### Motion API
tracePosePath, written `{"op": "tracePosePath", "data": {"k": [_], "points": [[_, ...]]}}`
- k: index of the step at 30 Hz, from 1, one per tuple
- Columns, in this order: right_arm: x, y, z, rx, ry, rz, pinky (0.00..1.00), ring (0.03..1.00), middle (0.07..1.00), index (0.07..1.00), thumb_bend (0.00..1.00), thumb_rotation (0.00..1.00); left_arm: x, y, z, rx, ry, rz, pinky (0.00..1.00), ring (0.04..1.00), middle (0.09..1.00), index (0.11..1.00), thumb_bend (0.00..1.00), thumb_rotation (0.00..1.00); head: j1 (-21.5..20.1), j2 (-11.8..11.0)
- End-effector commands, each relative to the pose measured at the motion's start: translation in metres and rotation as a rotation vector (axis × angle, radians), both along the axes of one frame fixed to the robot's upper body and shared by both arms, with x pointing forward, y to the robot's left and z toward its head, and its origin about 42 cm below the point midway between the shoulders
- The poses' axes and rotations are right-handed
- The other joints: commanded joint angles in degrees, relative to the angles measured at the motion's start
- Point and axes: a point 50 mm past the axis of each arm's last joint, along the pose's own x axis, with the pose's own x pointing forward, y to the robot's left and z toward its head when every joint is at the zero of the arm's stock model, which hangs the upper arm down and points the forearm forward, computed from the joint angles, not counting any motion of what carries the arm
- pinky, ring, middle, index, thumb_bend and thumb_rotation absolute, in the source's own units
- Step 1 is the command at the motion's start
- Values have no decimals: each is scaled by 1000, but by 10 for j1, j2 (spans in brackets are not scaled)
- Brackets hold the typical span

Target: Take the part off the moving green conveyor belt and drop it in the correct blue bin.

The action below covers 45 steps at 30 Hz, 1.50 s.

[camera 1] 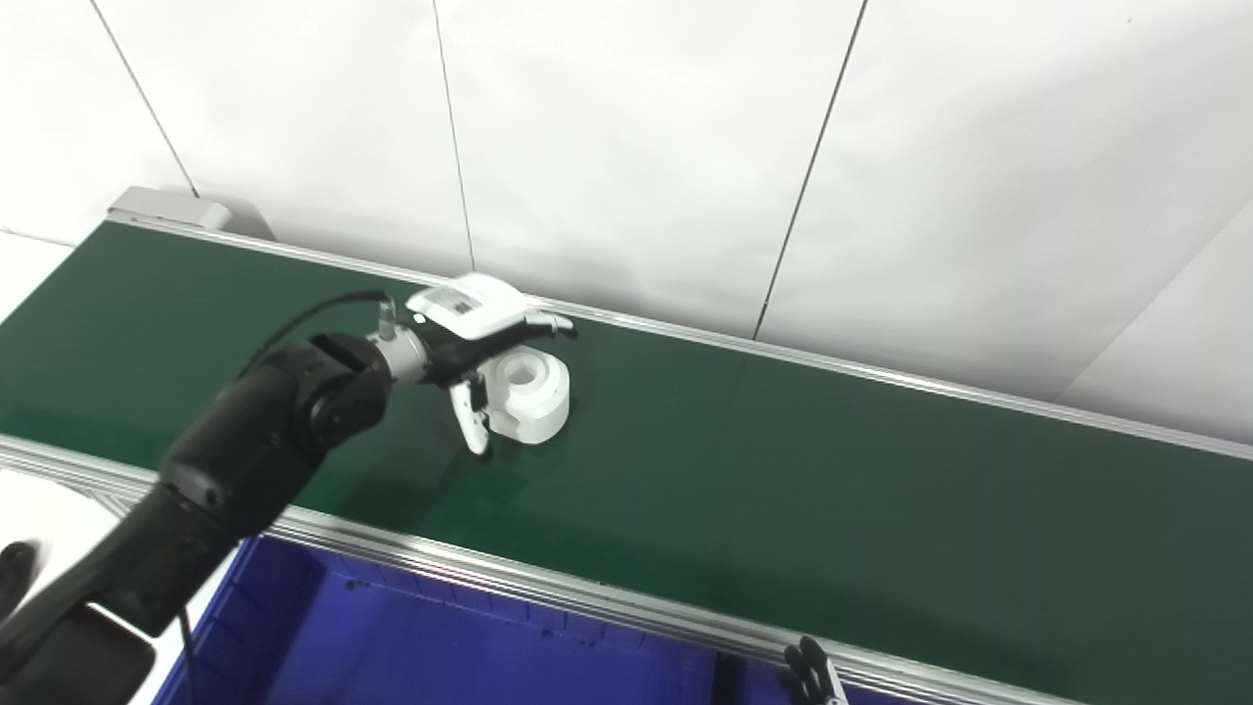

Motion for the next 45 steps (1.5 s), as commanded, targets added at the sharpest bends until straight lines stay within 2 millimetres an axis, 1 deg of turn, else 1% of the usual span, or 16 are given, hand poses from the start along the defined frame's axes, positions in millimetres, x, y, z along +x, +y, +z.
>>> {"op": "tracePosePath", "data": {"k": [1, 7, 9, 12, 13, 14, 15, 18, 19, 23, 26, 29, 32, 36, 38, 45], "points": [[-2, 5, 12, 37, -73, 12, 986, 948, 968, 1000, 929, 1000, 10, -6, 14, -39, -115, -12, 697, 795, 838, 863, 1000, 121, -1, 0], [-2, 8, 13, 47, -74, 11, 981, 947, 964, 1000, 941, 1000, 12, -24, -9, -193, -147, -10, 586, 695, 748, 759, 937, 17, -3, 0], [-2, 10, 13, 51, -75, 10, 976, 941, 960, 1000, 944, 1000, 12, -28, -17, -232, -163, -18, 499, 618, 703, 714, 897, 3, -4, 1], [-1, 11, 14, 58, -75, 8, 966, 930, 952, 1000, 945, 1000, 12, -34, -25, -298, -194, -32, 402, 516, 625, 630, 798, 0, -5, 1], [-1, 12, 13, 60, -74, 7, 963, 929, 951, 1000, 945, 1000, 12, -35, -26, -309, -198, -35, 372, 485, 609, 564, 662, 23, -4, 1], [-2, 12, 13, 62, -74, 6, 960, 927, 951, 1000, 947, 1000, 12, -36, -26, -309, -201, -39, 327, 437, 568, 526, 578, 28, -4, 1], [-2, 12, 13, 63, -72, 6, 961, 925, 951, 1000, 944, 1000, 13, -36, -25, -297, -202, -46, 321, 428, 510, 513, 540, 9, -5, 1], [-1, 12, 13, 69, -71, 8, 968, 925, 951, 1000, 935, 1000, 14, -38, -20, -254, -205, -63, 330, 431, 485, 507, 525, 1, -5, 1], [-1, 13, 14, 74, -71, 9, 971, 925, 951, 1000, 933, 1000, 16, -38, -17, -225, -213, -87, 331, 431, 481, 507, 523, 0, -5, 2], [-1, 12, 14, 76, -71, 15, 978, 915, 948, 1000, 942, 1000, 19, -38, -2, -158, -255, -150, 242, 310, 442, 519, 518, 0, -4, 3], [-1, 12, 14, 75, -71, 18, 976, 911, 946, 1000, 935, 1000, 21, -39, 12, -133, -273, -178, 200, 261, 417, 522, 517, 0, -3, 3], [-1, 12, 14, 78, -70, 20, 975, 907, 945, 1000, 929, 1000, 21, -41, 27, -105, -267, -181, 234, 303, 413, 522, 517, 0, -2, 4], [0, 12, 14, 82, -70, 25, 967, 906, 946, 1000, 934, 1000, 15, -44, 43, -122, -287, -208, 233, 303, 410, 521, 516, 0, -1, 9], [1, 12, 16, 96, -71, 29, 993, 909, 949, 1000, 939, 1000, -4, -50, 71, -192, -329, -262, 259, 332, 434, 524, 518, 0, 0, 24], [1, 12, 19, 93, -76, 31, 994, 910, 949, 1000, 943, 1000, -13, -52, 81, -213, -344, -282, 238, 305, 432, 526, 517, 0, 2, 36], [2, 12, 34, 89, -86, 20, 1000, 910, 957, 1000, 976, 1000, -69, -58, 107, -340, -346, -311, 203, 281, 429, 527, 516, 0, 17, 90]]}}
